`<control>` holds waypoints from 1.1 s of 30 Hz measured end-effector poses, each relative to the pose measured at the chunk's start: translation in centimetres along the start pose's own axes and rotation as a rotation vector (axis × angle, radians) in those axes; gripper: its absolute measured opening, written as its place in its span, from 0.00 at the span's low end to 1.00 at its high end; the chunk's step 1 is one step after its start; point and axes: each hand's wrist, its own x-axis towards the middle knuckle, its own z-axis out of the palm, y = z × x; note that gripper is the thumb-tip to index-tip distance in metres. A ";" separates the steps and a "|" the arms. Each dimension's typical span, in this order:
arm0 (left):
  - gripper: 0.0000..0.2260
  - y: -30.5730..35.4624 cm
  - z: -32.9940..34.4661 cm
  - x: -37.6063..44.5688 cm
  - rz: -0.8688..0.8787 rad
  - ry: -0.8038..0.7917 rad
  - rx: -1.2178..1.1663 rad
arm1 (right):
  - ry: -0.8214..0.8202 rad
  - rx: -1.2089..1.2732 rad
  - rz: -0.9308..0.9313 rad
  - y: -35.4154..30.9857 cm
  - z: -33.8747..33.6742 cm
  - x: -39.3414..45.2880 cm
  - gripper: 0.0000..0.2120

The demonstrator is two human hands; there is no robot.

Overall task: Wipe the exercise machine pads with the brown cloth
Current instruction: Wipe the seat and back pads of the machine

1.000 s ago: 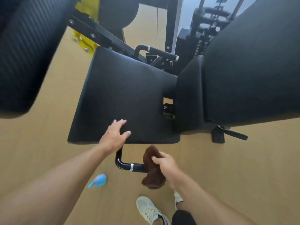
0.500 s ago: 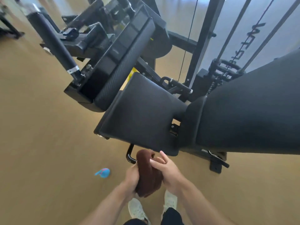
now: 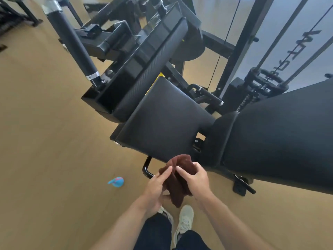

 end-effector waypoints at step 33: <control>0.22 12.6 3.8 31.4 0.489 0.361 1.396 | 0.164 -0.663 -0.109 -4.7 0.6 36.0 0.26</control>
